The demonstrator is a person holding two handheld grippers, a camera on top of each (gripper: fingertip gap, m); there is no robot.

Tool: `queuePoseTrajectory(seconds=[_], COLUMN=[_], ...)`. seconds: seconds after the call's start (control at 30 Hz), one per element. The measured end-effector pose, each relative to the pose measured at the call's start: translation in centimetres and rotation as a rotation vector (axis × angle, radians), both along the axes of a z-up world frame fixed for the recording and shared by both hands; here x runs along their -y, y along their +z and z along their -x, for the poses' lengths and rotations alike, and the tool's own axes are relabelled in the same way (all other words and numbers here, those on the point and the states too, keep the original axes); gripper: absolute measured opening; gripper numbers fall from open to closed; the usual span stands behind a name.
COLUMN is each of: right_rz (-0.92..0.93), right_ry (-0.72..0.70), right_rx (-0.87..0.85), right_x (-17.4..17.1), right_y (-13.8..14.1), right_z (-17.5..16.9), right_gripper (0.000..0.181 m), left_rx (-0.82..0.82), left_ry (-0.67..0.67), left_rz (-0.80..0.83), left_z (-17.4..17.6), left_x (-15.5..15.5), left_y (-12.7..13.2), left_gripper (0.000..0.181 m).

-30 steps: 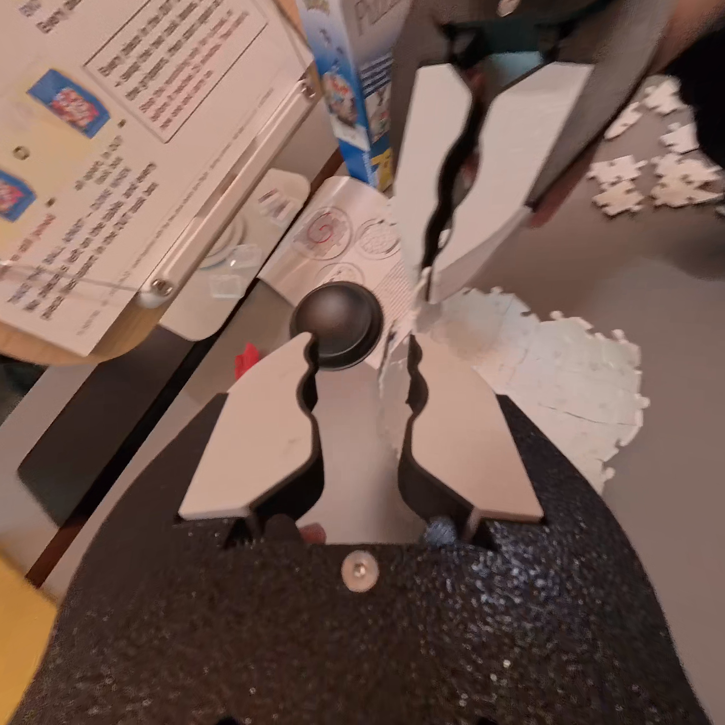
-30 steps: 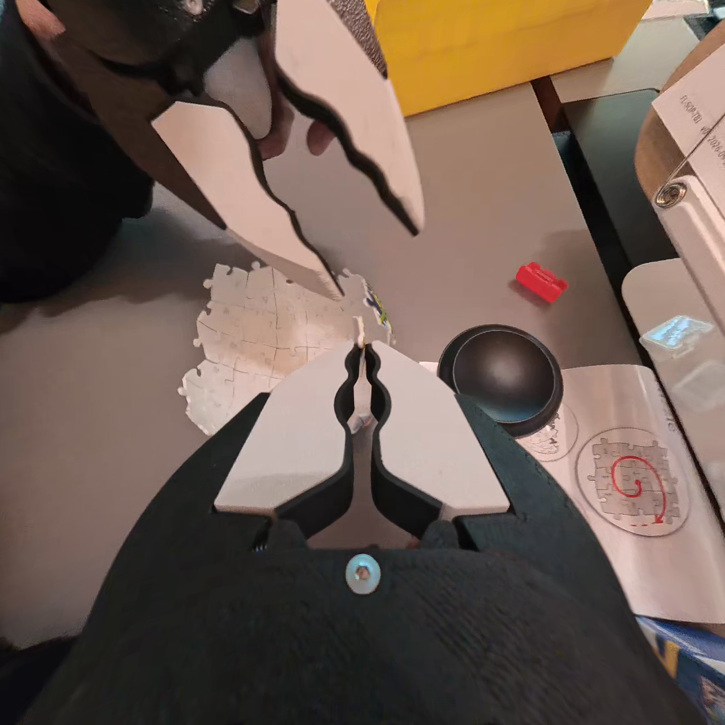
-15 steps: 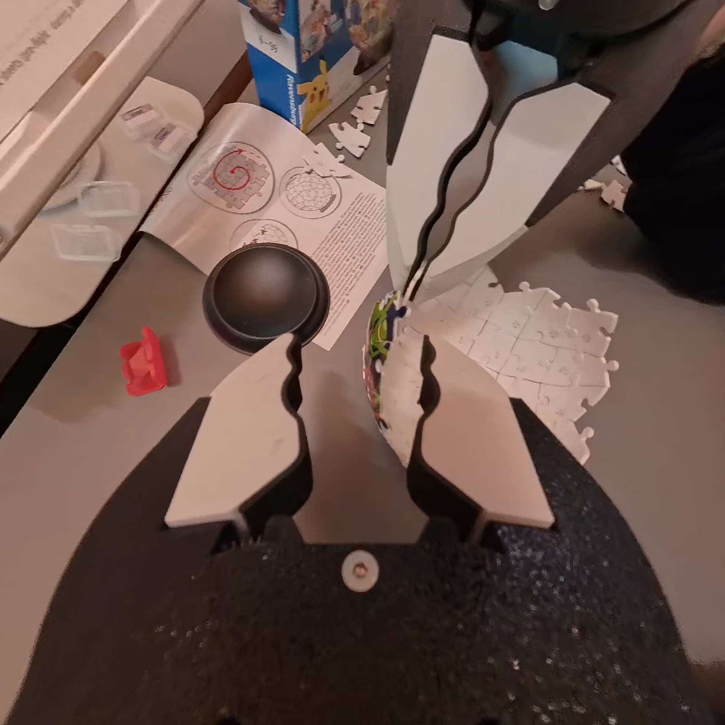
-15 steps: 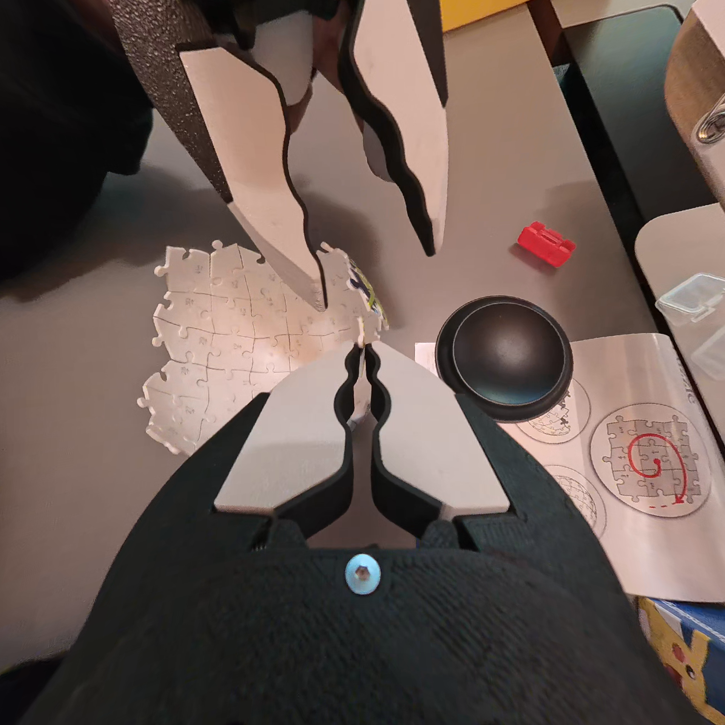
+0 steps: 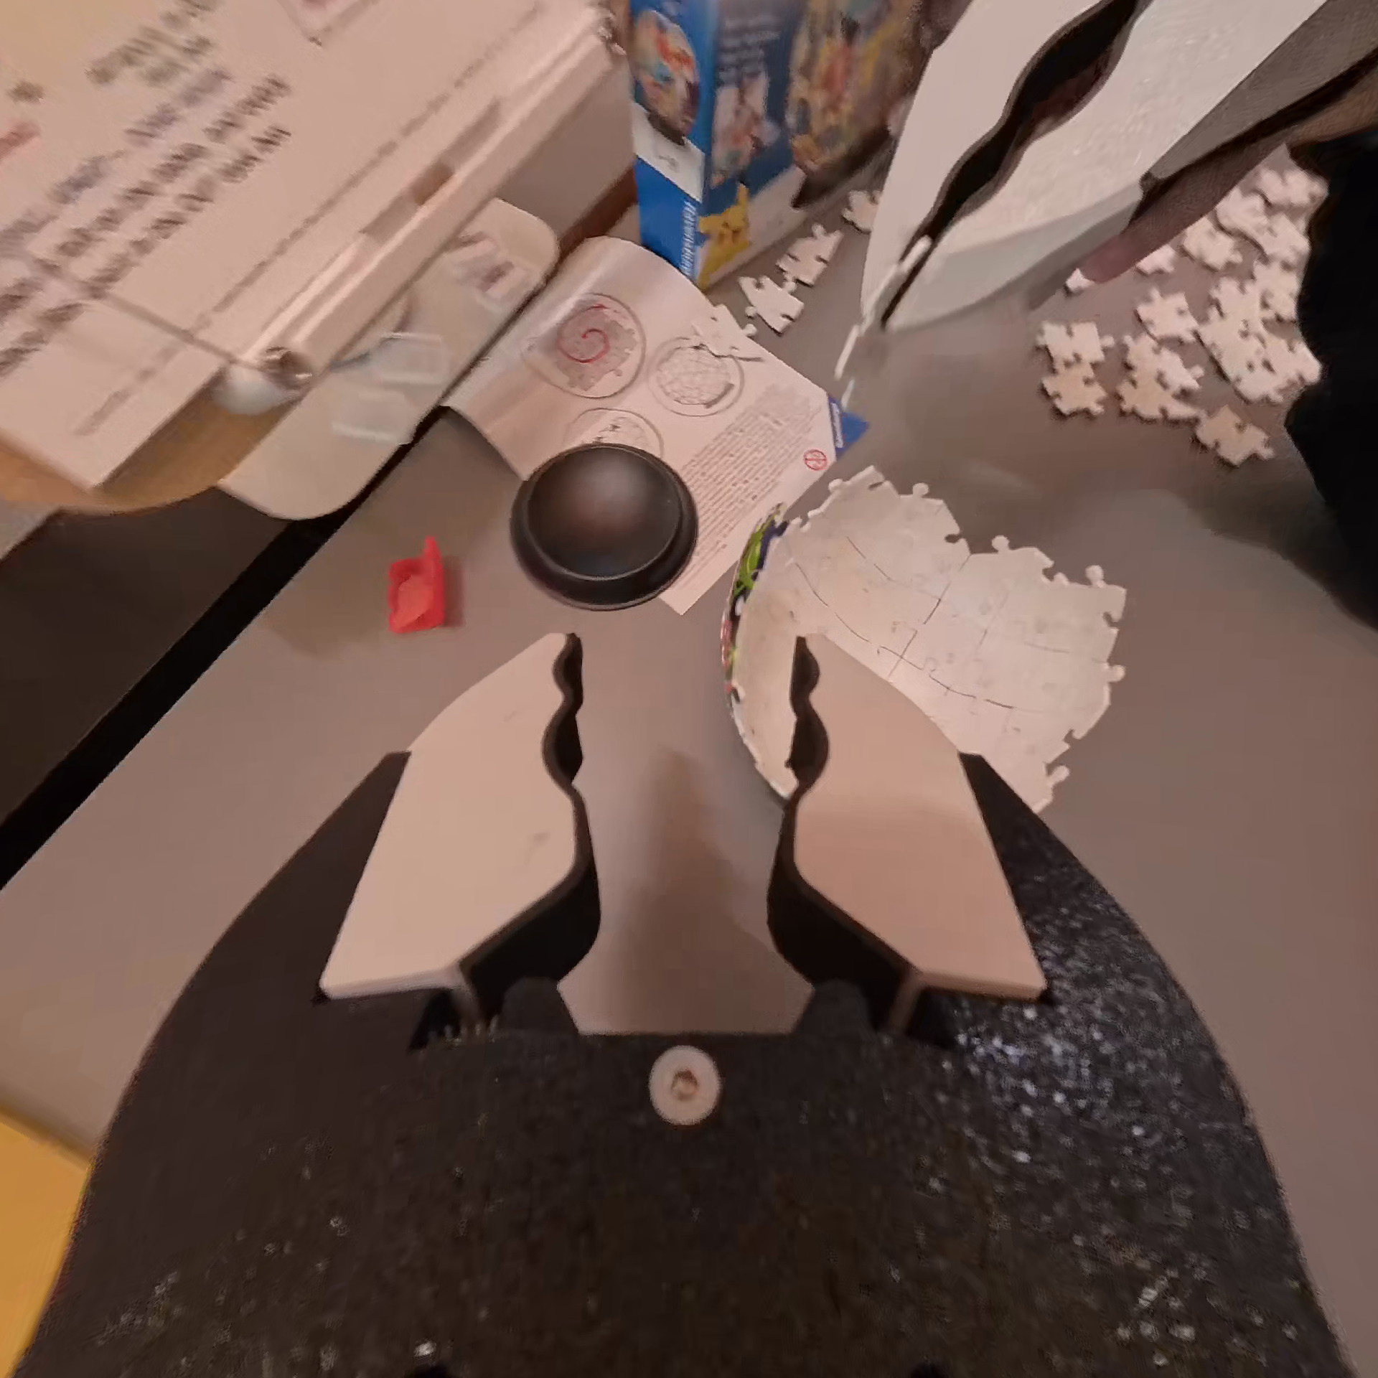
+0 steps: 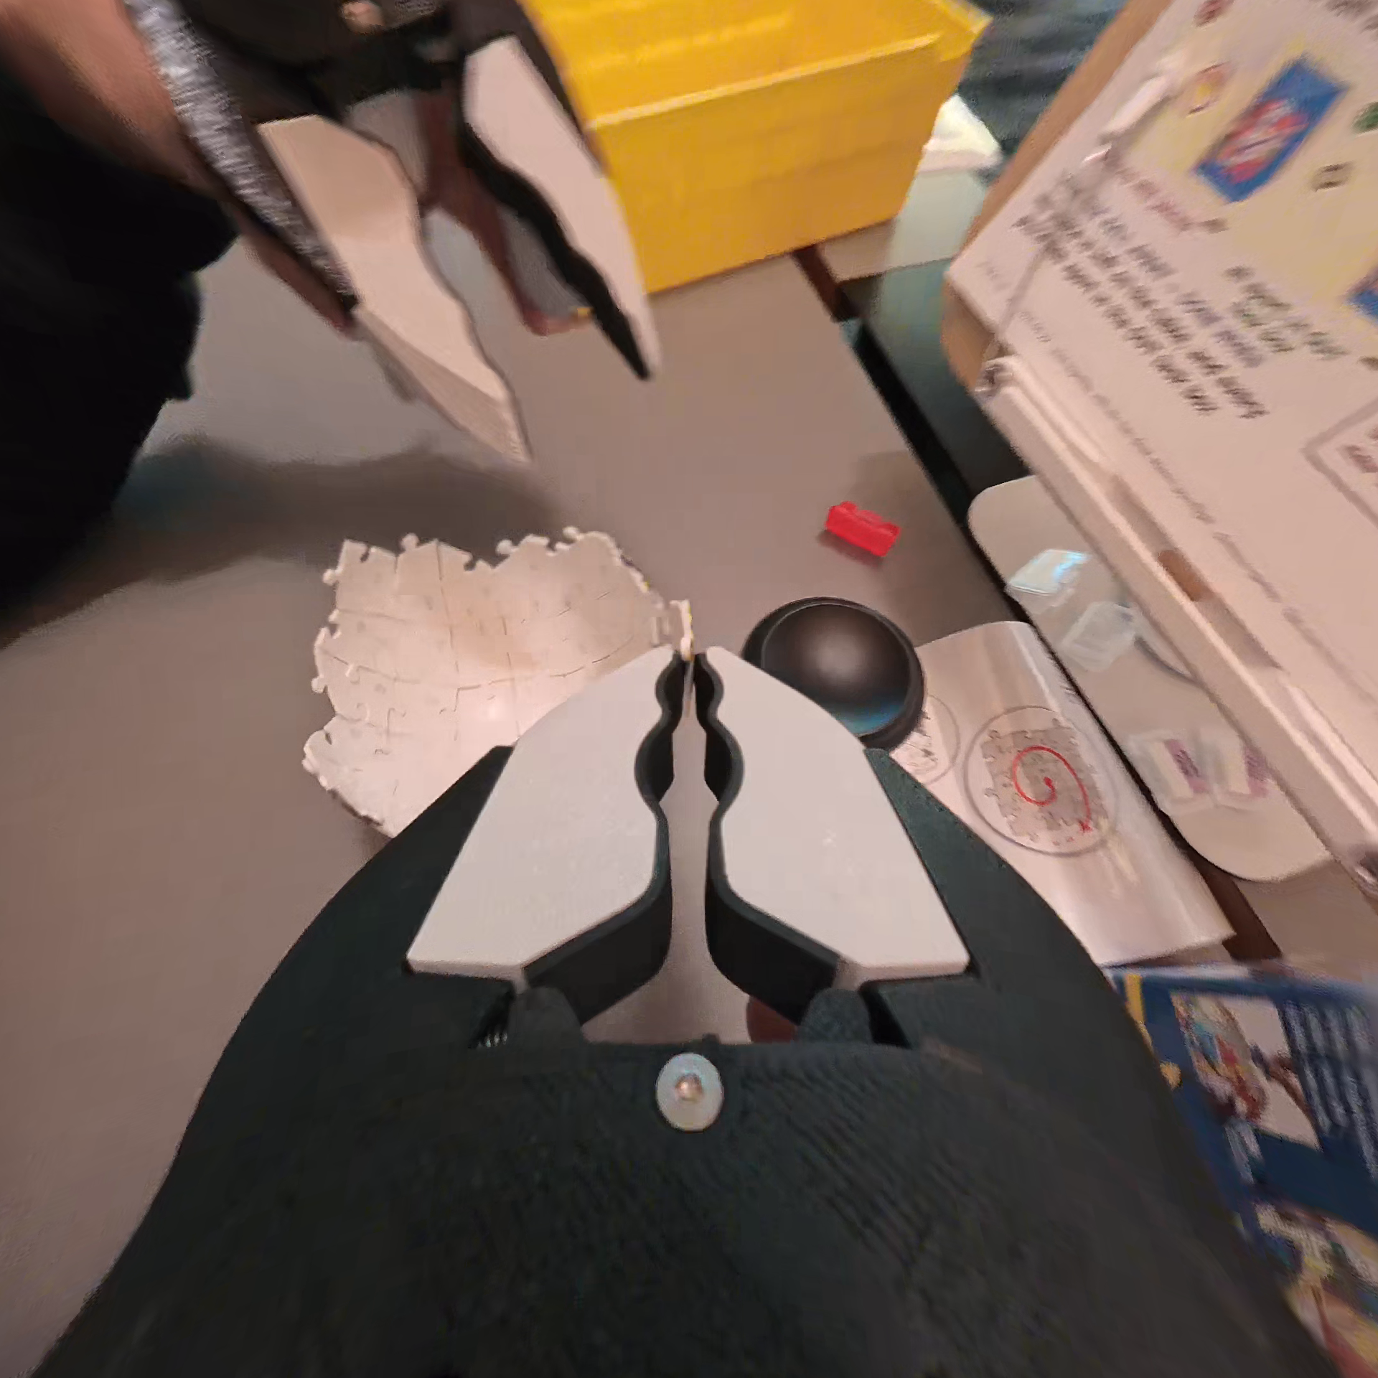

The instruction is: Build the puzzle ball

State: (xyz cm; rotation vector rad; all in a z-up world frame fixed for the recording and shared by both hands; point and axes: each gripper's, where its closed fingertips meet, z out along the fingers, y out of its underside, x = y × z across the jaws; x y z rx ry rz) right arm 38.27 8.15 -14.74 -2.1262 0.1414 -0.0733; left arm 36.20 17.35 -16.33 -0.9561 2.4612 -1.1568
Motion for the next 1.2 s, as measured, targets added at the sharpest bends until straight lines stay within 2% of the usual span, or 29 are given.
queuePoseTrajectory(seconds=[0.03, 0.13, 0.2, 0.27, 0.33, 0.4, 0.5, 0.67, 0.77, 0.83, 0.9, 1.0, 1.1, 1.17, 1.2], right_rz=[-0.040, -0.136, -0.182, -0.207, -0.205, -0.171, -0.147, -0.189, -0.284, -0.355, -0.379, -0.493, -0.290, -0.190, -0.220], right_ry=[-0.046, -0.125, -0.109, -0.093, -0.109, -0.106, -0.116, -0.137, -0.183, -0.232, -0.311, -0.268, -0.425, -0.397, -0.388], right_rx=[0.004, 0.012, 0.020, 0.025, 0.012, 0.014, -0.007, -0.021, -0.033, -0.069, -0.141, -0.246, -0.154, -0.265, -0.349], right_x=[0.6, 1.6, 1.8, 1.7, 1.9, 2.2, 3.0, 4.7, 6.0, 6.9, 7.9, 7.2, 8.8, 9.3, 9.3], right_y=[0.6, 1.6, 1.8, 1.7, 1.2, 0.4, -0.1, 0.0, 0.7, 0.9, 0.0, -0.2, -4.2, -6.8, -7.0], right_z=[-0.6, -1.4, -0.7, 0.3, 1.1, 2.2, 3.8, 6.7, 8.7, 10.0, 11.0, 14.6, 13.7, 14.8, 15.3], right_gripper=[0.002, 0.002, 0.002, 0.002, 0.002, 0.002, 0.002, 0.002, 0.002, 0.002, 0.002, 0.002, 0.002, 0.003, 0.003], left_rx=[0.035, 0.140, 0.172, 0.143, 0.101, 0.098, 0.042, -0.004, 0.050, 0.111, 0.108, 0.095, 0.077, 0.060, 0.045], left_ry=[0.040, 0.049, 0.216, 0.421, 0.567, 0.659, 0.723, 0.750, 0.742, 0.652, 0.511, 0.388, 0.413, 0.429, 0.442], left_rz=[0.012, 0.094, 0.130, 0.226, 0.351, 0.413, 0.382, 0.403, 0.416, 0.407, 0.370, 0.447, 0.387, 0.317, 0.295], left_z=[0.7, 4.9, 6.5, 8.1, 10.0, 10.9, 11.0, 10.1, 11.0, 12.5, 14.6, 16.8, 17.2, 17.5, 17.6], left_x=[-0.4, 0.9, 0.6, 0.3, 0.9, 1.8, 2.8, 2.3, 2.1, 3.9, 6.8, 11.3, 11.8, 11.0, 10.6], left_y=[0.8, 2.3, 1.9, 0.8, -0.5, -1.7, -4.1, -5.4, -3.5, -2.0, -1.6, -1.0, -2.9, -4.5, -5.1], left_gripper=[0.052, 0.051, 0.053, 0.060, 0.057, 0.057, 0.057, 0.060, 0.059, 0.057, 0.051, 0.049, 0.049, 0.049, 0.050])
